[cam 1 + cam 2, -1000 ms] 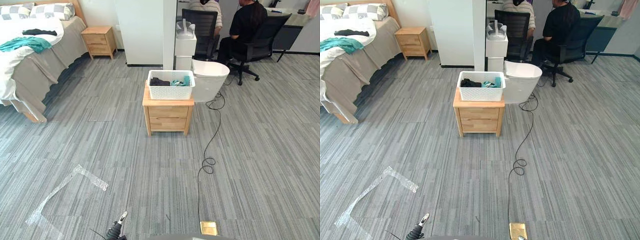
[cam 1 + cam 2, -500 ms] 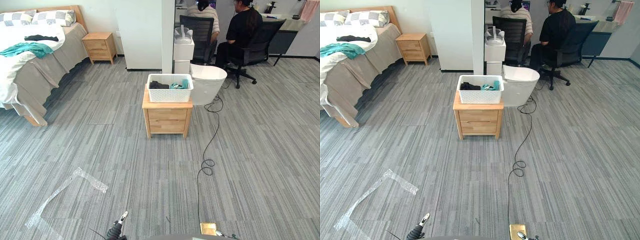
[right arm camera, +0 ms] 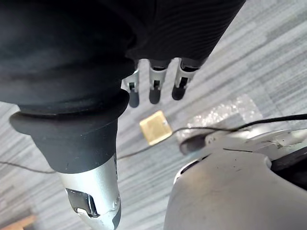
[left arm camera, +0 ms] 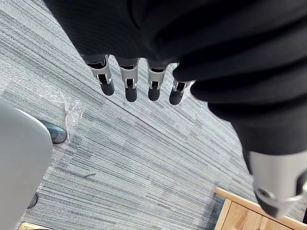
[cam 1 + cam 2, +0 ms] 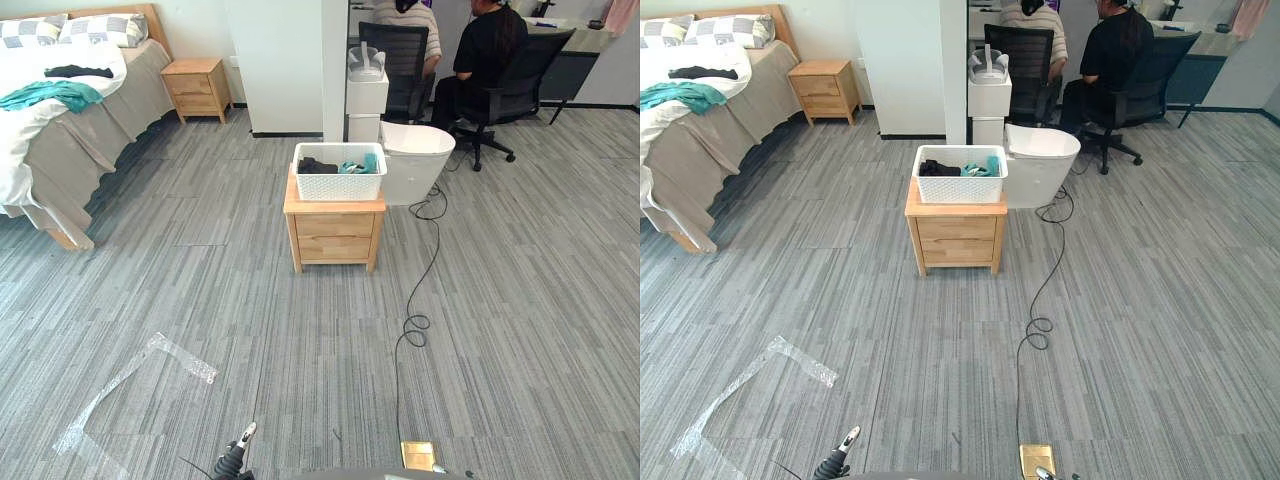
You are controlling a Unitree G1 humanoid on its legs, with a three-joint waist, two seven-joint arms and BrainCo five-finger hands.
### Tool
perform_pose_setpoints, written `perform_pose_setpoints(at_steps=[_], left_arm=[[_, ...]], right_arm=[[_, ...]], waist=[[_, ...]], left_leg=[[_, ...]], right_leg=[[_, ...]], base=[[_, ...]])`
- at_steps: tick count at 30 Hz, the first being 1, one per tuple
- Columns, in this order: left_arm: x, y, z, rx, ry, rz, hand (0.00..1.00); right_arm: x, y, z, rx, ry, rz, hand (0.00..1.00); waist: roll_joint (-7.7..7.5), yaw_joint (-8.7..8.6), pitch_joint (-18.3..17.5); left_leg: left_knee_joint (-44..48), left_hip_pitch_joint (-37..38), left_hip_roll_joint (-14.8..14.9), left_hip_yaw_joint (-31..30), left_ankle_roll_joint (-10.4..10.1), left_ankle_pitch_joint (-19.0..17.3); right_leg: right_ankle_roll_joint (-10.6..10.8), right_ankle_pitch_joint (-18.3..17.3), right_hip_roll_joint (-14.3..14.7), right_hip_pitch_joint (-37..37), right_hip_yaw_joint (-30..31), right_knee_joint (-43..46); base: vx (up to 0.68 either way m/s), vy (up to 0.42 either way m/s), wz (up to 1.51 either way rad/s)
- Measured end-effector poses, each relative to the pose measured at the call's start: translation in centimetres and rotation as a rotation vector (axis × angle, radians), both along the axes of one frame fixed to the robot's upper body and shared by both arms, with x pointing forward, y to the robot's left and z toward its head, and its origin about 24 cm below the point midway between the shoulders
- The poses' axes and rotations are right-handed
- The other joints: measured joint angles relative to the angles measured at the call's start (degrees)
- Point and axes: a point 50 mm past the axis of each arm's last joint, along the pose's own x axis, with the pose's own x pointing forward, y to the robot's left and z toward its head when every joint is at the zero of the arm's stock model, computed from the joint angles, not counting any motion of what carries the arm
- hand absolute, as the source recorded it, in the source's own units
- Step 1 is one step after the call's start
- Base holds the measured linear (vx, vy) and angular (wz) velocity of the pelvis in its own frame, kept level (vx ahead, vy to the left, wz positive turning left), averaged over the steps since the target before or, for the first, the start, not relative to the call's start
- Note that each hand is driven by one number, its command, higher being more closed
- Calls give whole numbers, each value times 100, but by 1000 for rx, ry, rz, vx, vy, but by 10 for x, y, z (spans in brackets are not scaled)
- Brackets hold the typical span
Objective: Pick up the laundry basket with both hands and put the clothes into the washing machine.
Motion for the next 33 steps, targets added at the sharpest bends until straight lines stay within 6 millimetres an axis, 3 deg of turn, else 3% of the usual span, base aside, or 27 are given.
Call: perform_pose_setpoints(at_steps=[18,21,23,24,25,28,30,32,33], left_arm=[[6,1,1,2,-13,-12,0],[21,7,6,18,-58,-15,0],[32,9,11,20,-112,15,0],[35,10,11,16,-122,26,0],[38,8,12,10,-128,27,0],[42,6,12,3,-139,34,0],[36,10,11,8,-121,61,0],[29,11,9,11,-104,74,0],[20,16,8,16,-81,89,0]], right_arm=[[8,1,1,-3,-18,33,0],[19,3,3,-2,-53,42,0],[27,4,4,-4,-70,50,0],[28,2,4,-9,-72,54,0],[28,-2,5,-18,-71,55,0],[41,-7,8,-32,-96,65,0],[48,-6,9,-31,-113,71,0],[47,-3,9,-22,-109,68,0],[43,-3,8,-22,-99,71,0]], waist=[[-20,3,111],[-56,9,508],[-71,92,750],[-49,131,800],[91,158,840],[141,185,878],[149,263,876],[152,380,857],[78,443,759]], left_leg=[[127,-218,32,-87,-35,-23],[1908,-908,233,-180,-296,-743],[3969,-1877,469,-70,-511,-763],[4293,-2057,555,11,-490,-791],[4377,-2343,652,101,-423,-880],[3452,-2876,661,160,-413,-827],[2192,-3019,714,57,-565,-593],[2358,-3084,824,7,-544,-605],[2856,-3218,774,29,-490,-591]], right_leg=[[-21,-35,17,-83,-115,26],[-161,-379,85,-91,-228,500],[-308,-663,141,-18,-236,771],[-317,-694,163,12,-236,785],[-332,-730,177,40,-235,790],[-291,-820,81,-1,-123,768],[-149,-955,-38,-87,177,783],[-29,-1197,-114,-99,468,987],[149,-1554,-252,-240,639,1453]], base=[[-2,-9,3],[-23,-45,26],[-83,-63,11],[42,-25,2],[84,21,0],[107,100,-20],[257,245,-67],[336,293,-86],[415,341,-85]])
